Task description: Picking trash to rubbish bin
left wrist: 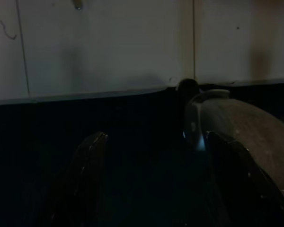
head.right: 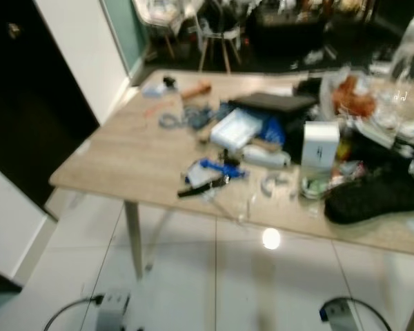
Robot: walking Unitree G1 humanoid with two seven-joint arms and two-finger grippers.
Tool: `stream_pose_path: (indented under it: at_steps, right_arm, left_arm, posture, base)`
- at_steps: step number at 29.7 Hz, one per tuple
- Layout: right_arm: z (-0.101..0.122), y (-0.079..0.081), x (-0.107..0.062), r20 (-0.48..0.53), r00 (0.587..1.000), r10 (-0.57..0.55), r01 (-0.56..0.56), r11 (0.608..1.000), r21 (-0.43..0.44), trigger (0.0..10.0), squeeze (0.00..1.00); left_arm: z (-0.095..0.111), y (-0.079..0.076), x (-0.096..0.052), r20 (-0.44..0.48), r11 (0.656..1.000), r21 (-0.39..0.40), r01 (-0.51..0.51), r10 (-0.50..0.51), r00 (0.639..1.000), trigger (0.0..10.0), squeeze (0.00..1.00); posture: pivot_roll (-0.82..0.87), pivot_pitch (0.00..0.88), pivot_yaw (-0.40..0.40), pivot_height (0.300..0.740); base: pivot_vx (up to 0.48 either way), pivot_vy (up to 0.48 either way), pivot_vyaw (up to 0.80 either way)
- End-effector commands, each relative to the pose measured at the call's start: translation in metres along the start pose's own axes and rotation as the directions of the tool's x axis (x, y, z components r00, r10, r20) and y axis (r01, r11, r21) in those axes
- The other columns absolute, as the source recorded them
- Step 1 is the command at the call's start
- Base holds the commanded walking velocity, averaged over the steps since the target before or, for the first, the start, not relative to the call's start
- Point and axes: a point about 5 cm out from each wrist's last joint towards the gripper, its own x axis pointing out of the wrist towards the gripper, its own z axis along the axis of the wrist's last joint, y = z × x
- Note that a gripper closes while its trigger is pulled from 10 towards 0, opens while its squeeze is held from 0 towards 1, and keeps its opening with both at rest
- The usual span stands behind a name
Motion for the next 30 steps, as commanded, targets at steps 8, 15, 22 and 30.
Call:
stream_pose_path:
  at_steps: [8,15,22,30]
  right_arm:
    - [-0.009,0.001,0.000,-0.034,0.999,0.004,-0.004,1.000,0.016,10.0,0.00]
    - [-0.008,0.013,-0.001,-0.023,0.999,0.040,-0.040,0.999,-0.017,10.0,0.00]
    - [-0.002,0.022,-0.002,0.000,0.997,0.081,-0.081,0.996,-0.046,10.0,0.00]
    - [0.003,0.039,-0.005,0.019,0.989,0.149,-0.147,0.987,-0.072,10.0,0.00]
  left_arm:
    - [0.013,0.093,-0.026,-0.004,0.781,-0.378,-0.497,0.535,0.845,10.0,0.00]
    - [0.057,0.188,-0.086,0.000,0.340,-0.714,-0.612,0.875,0.485,10.0,0.00]
    - [0.184,0.197,-0.114,0.580,0.639,-0.769,-0.017,0.709,0.402,10.0,0.00]
    - [0.281,0.060,-0.120,0.945,0.875,0.215,0.434,-0.298,0.132,10.0,0.00]
  posture:
    - [-0.10,0.027,0.089,0.740]
    - [-0.09,0.030,0.082,0.740]
    - [-0.09,0.033,0.083,0.740]
    - [-0.09,0.032,0.092,0.740]
  base:
    - [0.000,0.000,0.00]
    - [0.000,0.000,0.00]
    - [0.000,0.000,0.00]
    - [0.000,0.000,0.00]
